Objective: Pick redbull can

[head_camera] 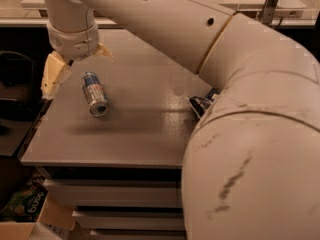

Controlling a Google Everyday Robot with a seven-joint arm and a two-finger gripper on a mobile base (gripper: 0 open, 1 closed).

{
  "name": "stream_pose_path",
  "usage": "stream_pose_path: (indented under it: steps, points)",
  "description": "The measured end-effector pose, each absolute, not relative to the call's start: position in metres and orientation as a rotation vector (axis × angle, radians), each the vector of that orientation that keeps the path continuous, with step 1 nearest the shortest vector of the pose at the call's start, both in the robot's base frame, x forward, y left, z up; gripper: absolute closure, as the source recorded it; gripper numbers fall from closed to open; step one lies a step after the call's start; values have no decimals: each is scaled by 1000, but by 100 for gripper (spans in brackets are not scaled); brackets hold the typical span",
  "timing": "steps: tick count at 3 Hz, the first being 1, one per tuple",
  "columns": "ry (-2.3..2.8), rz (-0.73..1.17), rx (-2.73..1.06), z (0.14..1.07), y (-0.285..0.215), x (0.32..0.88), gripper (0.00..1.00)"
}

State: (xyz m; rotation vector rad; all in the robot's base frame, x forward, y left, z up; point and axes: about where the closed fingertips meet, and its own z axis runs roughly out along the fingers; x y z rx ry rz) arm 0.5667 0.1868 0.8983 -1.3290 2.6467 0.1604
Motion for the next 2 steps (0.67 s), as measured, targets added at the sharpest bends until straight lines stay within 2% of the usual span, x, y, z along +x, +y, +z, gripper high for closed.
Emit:
stream_pose_path:
  steps: [2]
  points:
    - [2701,185,-1205,859,194,574,0]
